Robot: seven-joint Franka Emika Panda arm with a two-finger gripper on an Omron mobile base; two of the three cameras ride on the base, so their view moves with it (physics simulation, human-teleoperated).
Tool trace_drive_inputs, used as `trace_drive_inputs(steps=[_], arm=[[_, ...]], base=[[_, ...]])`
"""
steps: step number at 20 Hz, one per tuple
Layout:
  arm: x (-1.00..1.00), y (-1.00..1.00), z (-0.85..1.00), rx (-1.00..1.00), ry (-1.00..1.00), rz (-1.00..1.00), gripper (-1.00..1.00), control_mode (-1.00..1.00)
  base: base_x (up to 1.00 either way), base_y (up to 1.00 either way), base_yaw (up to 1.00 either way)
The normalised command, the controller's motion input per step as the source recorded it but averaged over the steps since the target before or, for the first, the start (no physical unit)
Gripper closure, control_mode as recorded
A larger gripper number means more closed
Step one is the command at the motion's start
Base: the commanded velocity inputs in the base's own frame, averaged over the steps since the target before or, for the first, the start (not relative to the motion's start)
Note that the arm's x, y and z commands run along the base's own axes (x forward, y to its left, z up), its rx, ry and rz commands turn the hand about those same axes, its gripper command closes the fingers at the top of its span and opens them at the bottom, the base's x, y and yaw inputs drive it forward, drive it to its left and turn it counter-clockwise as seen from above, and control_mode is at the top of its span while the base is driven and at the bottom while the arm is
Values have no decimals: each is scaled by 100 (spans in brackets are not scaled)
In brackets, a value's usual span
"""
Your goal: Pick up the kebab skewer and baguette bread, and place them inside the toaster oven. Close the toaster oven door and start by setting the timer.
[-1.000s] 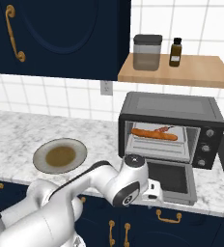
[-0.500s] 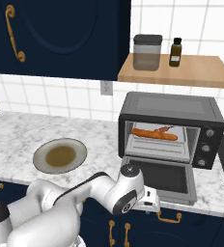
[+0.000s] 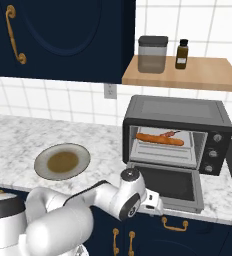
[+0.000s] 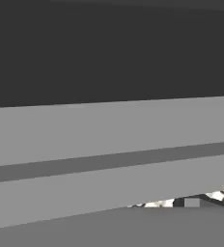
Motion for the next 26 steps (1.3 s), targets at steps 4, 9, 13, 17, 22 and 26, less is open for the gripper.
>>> trace_drive_inputs(steps=[4, 9, 13, 17, 22, 26], arm=[[49, 0, 0, 0, -9, -10, -100, -100], [49, 2, 15, 0, -16, -10, -100, -100], [71, 6, 46, -1, -20, -9, -100, -100], [79, 12, 65, -2, -23, -7, -100, -100], [95, 25, 87, -3, -23, -7, -100, -100], [97, 36, 77, -4, -27, -8, -100, -100]], base=[[0, 0, 0], [0, 0, 0], [0, 0, 0], [0, 0, 0], [0, 0, 0], [0, 0, 0]])
